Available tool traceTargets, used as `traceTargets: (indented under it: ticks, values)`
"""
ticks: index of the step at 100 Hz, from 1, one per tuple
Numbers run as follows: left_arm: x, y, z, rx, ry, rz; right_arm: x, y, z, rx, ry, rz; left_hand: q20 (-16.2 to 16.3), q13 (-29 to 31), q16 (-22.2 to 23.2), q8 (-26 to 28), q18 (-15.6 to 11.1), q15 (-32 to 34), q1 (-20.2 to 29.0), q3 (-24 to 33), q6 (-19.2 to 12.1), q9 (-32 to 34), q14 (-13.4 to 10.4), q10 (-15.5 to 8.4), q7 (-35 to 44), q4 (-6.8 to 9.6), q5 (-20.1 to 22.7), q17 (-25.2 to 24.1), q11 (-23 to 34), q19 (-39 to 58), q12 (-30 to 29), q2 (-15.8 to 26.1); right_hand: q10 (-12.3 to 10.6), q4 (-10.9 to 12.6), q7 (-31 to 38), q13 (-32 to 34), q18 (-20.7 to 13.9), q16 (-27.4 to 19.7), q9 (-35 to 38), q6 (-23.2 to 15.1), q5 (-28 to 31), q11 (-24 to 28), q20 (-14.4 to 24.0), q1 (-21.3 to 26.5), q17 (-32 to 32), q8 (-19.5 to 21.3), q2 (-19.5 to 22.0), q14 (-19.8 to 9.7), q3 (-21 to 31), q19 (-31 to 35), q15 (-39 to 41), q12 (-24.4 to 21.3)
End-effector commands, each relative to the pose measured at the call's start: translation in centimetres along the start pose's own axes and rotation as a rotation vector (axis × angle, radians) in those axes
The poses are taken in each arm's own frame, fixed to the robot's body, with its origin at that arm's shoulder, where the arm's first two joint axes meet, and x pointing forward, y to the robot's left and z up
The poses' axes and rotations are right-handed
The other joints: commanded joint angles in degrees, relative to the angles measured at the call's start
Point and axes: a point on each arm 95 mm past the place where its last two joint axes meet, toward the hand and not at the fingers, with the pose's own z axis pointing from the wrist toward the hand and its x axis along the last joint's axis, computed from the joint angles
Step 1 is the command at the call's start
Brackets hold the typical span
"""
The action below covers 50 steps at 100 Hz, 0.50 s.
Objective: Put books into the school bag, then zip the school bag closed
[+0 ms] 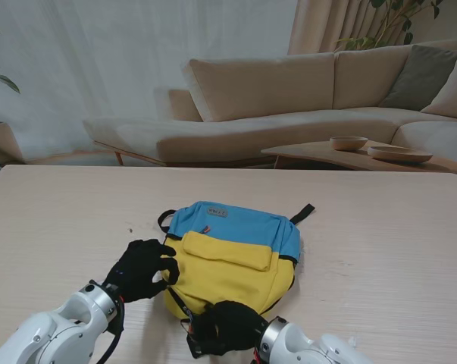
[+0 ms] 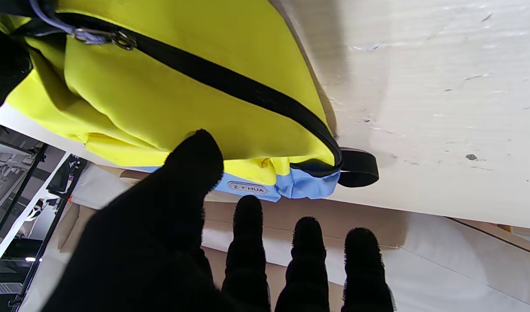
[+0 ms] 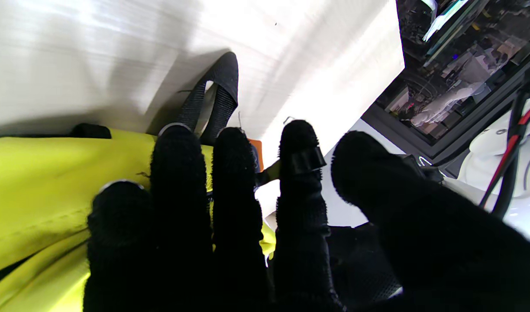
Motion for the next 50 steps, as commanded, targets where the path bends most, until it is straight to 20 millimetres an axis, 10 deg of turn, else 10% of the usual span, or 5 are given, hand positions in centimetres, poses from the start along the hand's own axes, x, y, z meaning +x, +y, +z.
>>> traceTargets:
  ticks: [1,16,40,50]
  values:
    - [0.13,0.36,-0.12,-0.018,-0.001,-0.006,0.01,-0.59,-0.17,0.028,-0.001,0.004,0.2,-1.3,1.0,3.4,0.2,1.2,-0.4,4.3,1.6,-0.3,-0.5,-0.5,4.6,-1.31,2.0,-0.8,1.5,1.1,1.6,-1.7,0.4,-1.3,0.2,1.1,1.5,-0.3,-0.2,-1.0,-0.2,0.1,0.5,0.5,0.6,0.6,-0.5,1.3,1.9,3.1,0.6,0.6]
    - [0.02,0.4,-0.23,-0.012,-0.008,0.024,-0.24,-0.4,-0.39,0.025,-0.001,0.005,0.4,-1.8,1.2,5.9,0.3,1.4,-2.8,10.7,7.7,-1.9,-1.0,-0.6,8.2,-2.44,-0.8,-0.8,3.1,1.4,3.4,-3.6,0.5,-1.4,0.2,1.0,1.5,-0.3,-0.3,-0.8,-0.3,0.1,0.5,0.6,0.5,0.6,-0.4,1.4,1.8,3.0,0.6,0.5]
    - [0.01,0.56,-0.33,0.003,-0.026,0.005,-0.54,-0.07,-0.86,0.016,-0.001,0.006,0.2,-1.9,1.3,7.2,0.2,1.5,-0.9,6.4,6.8,-2.7,-1.1,-0.9,7.8,-2.53,-4.1,-0.8,3.5,0.7,4.2,-1.1,0.6,-1.3,0.1,0.9,1.6,-0.3,-0.3,-0.7,-0.4,0.1,0.5,0.6,0.5,0.6,-0.5,1.5,1.8,3.0,0.6,0.5]
    - [0.14,0.59,-0.51,-0.003,-0.031,-0.003,-0.51,-0.06,-0.85,0.016,-0.002,0.005,0.1,-2.4,0.7,10.1,0.0,0.0,-6.8,5.2,1.9,-6.6,-1.4,-1.8,4.8,-0.47,-18.1,-1.0,2.2,-0.7,3.7,0.7,0.7,-1.3,0.1,1.0,1.7,-0.3,-0.3,-0.7,-0.4,0.1,0.5,0.6,0.5,0.6,-0.5,1.5,1.8,3.1,0.6,0.5]
